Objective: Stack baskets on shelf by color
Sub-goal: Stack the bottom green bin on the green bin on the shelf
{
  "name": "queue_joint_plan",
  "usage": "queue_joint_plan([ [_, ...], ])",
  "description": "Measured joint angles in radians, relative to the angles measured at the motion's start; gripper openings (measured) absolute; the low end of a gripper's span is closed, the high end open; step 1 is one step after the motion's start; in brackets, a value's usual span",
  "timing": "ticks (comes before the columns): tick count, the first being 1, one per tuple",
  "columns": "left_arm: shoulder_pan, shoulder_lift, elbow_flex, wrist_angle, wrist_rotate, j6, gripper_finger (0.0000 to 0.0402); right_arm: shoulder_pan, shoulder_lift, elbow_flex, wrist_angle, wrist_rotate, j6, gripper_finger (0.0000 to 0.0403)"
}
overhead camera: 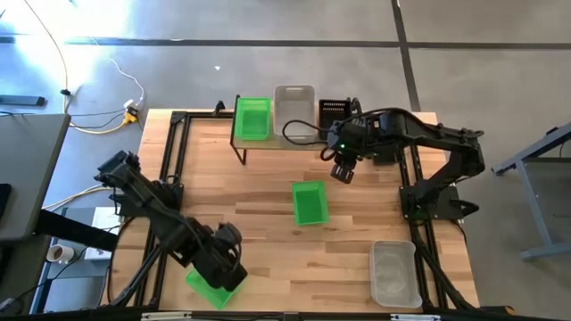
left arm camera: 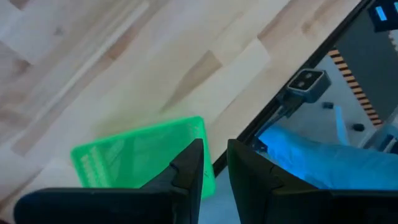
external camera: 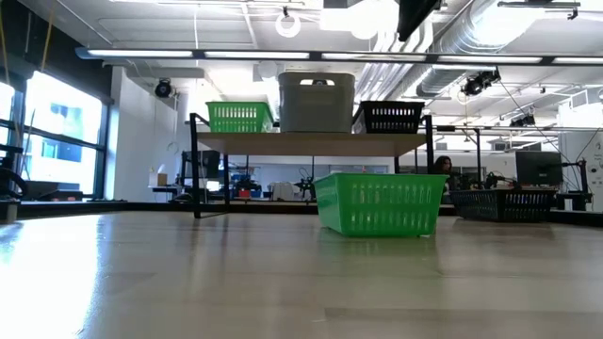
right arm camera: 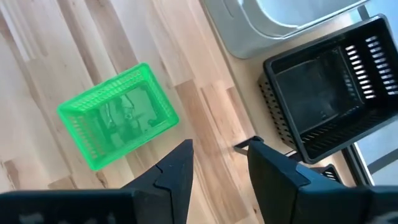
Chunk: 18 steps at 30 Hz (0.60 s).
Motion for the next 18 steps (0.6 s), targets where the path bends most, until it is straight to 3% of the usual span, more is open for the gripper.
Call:
queue_joint_plan([
  [18,-0.069,0.190,0.000,0.112,0.129,-0.043,0.0063,0.040,0.000,0.000,-0.006,0.007,0.035,0.0138],
])
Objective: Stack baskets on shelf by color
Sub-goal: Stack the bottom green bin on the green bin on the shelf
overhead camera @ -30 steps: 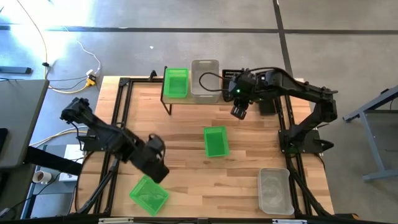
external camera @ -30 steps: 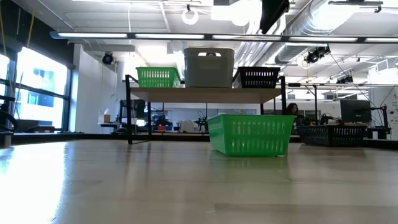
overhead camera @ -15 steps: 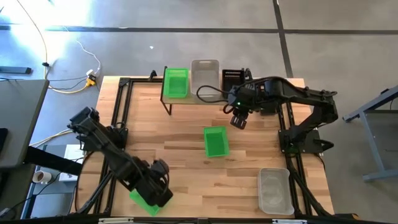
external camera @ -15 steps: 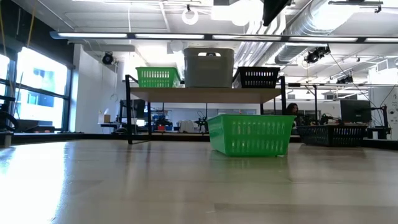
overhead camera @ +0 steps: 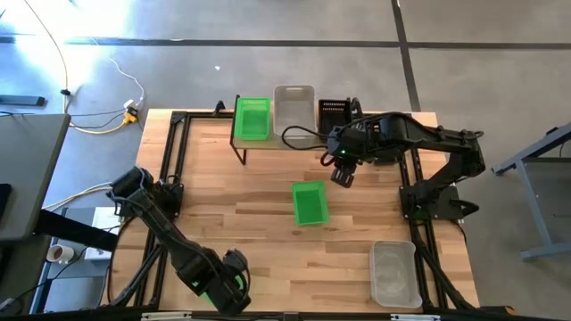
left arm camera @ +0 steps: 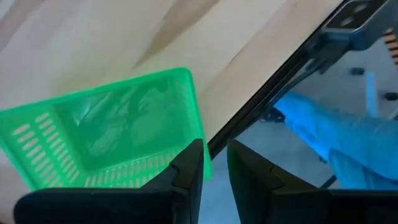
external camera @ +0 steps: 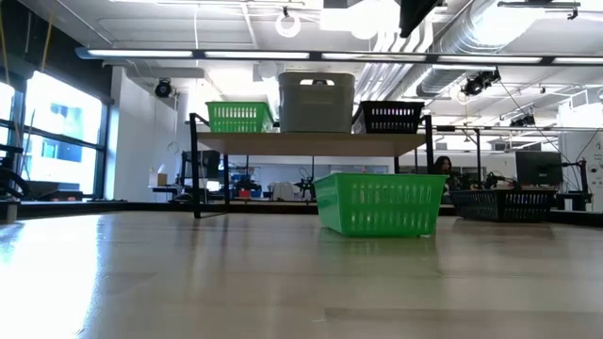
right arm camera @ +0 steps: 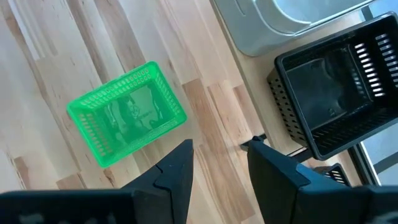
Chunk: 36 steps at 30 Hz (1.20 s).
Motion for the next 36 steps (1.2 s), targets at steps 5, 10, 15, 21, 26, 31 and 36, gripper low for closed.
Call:
queue_joint_plan([
  [5,-0.003,0.035,0.000,-0.047,0.018,0.019,0.0063,0.027,0.000,0.000,-0.010,-0.001,0.001,0.0138],
  [10,-0.010,0.037,0.000,-0.074,0.022,-0.010,0.0062,0.055,0.000,0.000,-0.015,-0.002,0.002,0.0138],
  [15,-0.020,0.037,0.000,-0.023,0.021,-0.059,0.0064,0.076,0.000,0.000,-0.015,-0.002,0.022,0.0138],
  [21,-0.025,0.037,0.000,-0.019,0.017,-0.075,0.0088,0.094,0.000,0.000,-0.015,0.001,0.025,0.0138],
  [26,-0.020,0.053,0.001,0.021,0.014,-0.076,0.0122,0.109,0.000,0.000,-0.015,0.005,0.037,0.0138],
  [31,-0.017,0.113,0.001,0.052,0.021,-0.081,0.0137,0.118,0.000,-0.001,-0.017,0.005,0.045,0.0138],
  [36,-0.015,0.154,0.001,0.046,0.024,-0.104,0.0135,0.119,0.000,-0.001,-0.022,0.004,0.050,0.0138],
])
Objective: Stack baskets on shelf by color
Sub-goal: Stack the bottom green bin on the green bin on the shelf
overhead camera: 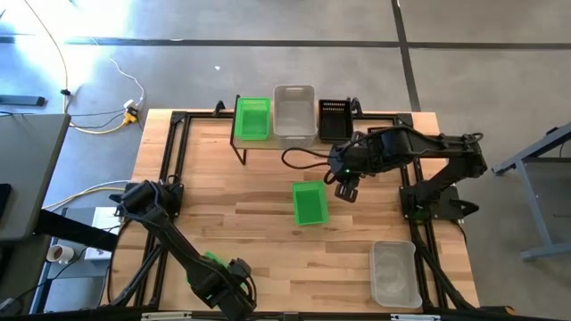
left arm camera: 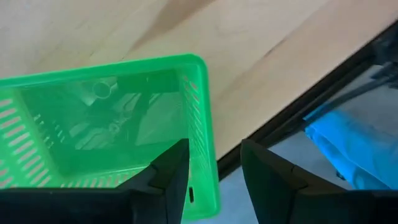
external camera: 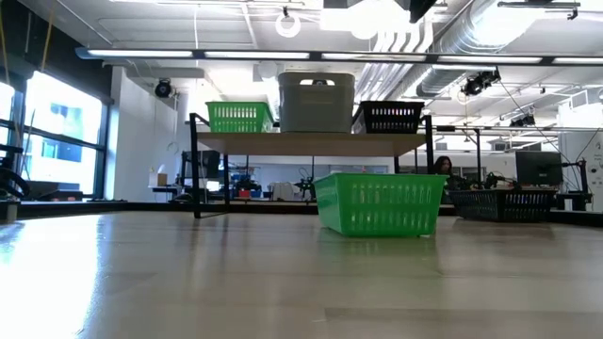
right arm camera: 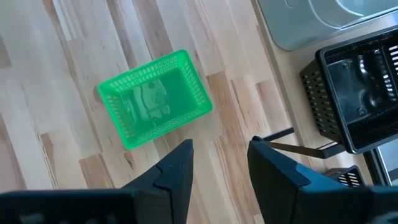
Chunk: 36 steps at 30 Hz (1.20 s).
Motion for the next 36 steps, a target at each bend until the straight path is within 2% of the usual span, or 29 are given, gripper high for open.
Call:
queue_joint_plan([
  [8,0.004,0.054,-0.001,0.007,0.005,-0.015,0.0133,0.000,0.000,0.000,0.000,-0.003,0.000,0.0138],
  [14,0.004,0.080,-0.001,0.010,0.044,0.035,0.0124,0.000,0.000,0.000,0.000,-0.003,0.000,0.0138],
  [17,0.007,0.079,-0.001,0.010,0.042,0.065,0.0097,0.000,0.000,0.000,-0.001,-0.003,0.000,0.0138],
  [23,0.025,0.079,-0.001,0.002,0.026,0.152,0.0011,0.000,0.000,0.000,-0.001,-0.003,0.000,0.0138],
  [29,0.052,0.055,-0.001,-0.031,0.045,0.216,0.0009,0.000,0.000,0.000,-0.002,-0.002,-0.013,0.0138],
  [36,0.099,-0.039,-0.001,-0.138,-0.021,0.310,0.0005,0.000,0.000,0.000,-0.009,-0.002,-0.032,0.0138],
])
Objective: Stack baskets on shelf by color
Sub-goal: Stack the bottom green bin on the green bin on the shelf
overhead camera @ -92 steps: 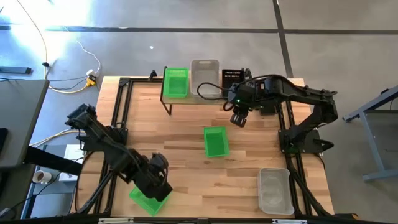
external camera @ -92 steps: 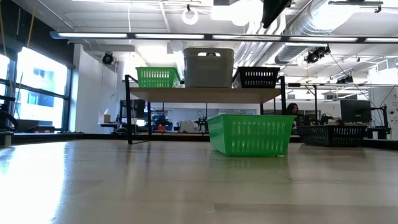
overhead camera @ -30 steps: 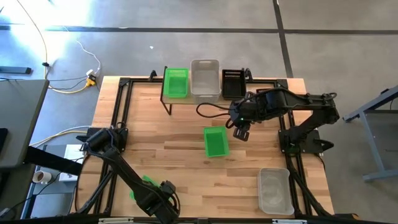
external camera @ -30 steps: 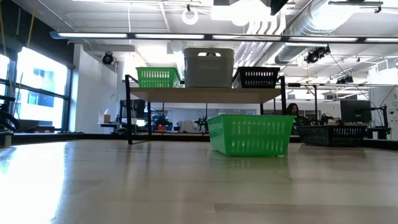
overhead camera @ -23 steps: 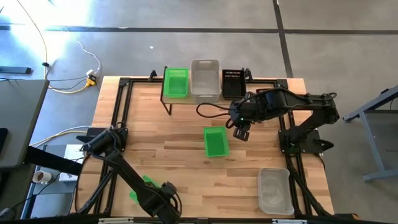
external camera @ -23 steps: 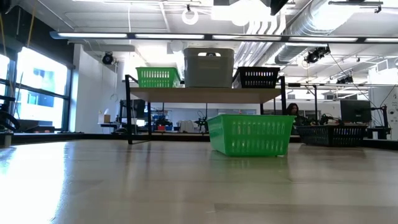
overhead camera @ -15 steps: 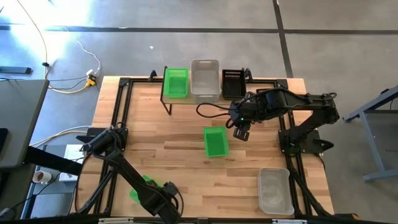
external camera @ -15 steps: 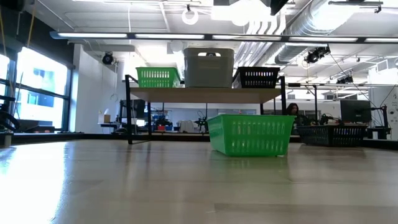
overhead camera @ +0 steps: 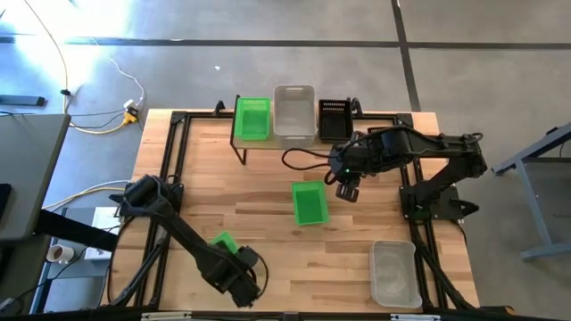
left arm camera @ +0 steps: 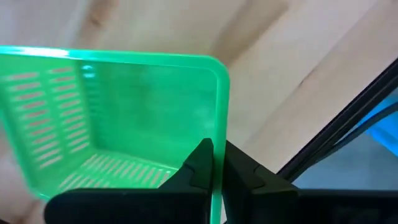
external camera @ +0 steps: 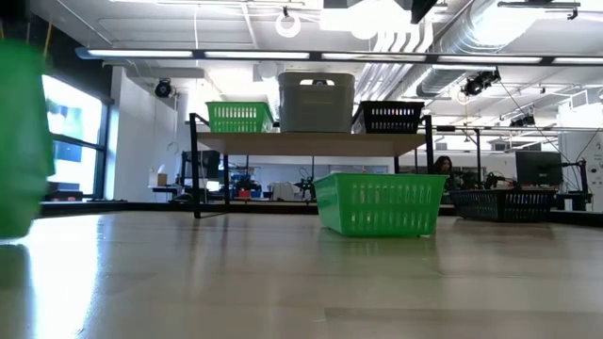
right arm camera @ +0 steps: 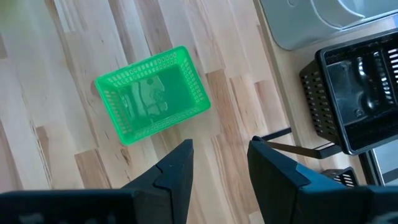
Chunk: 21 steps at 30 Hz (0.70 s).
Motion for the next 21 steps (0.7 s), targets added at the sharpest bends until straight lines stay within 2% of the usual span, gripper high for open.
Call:
queue_joint_plan([
  [12,0.140,-0.247,0.001,-0.111,-0.255,0.236,0.0003,-0.003,0.000,0.000,-0.005,0.012,-0.005,0.0138],
  [21,0.281,-0.417,0.001,-0.162,-0.369,0.521,0.0003,-0.010,0.000,0.000,-0.008,0.072,-0.029,0.0138],
])
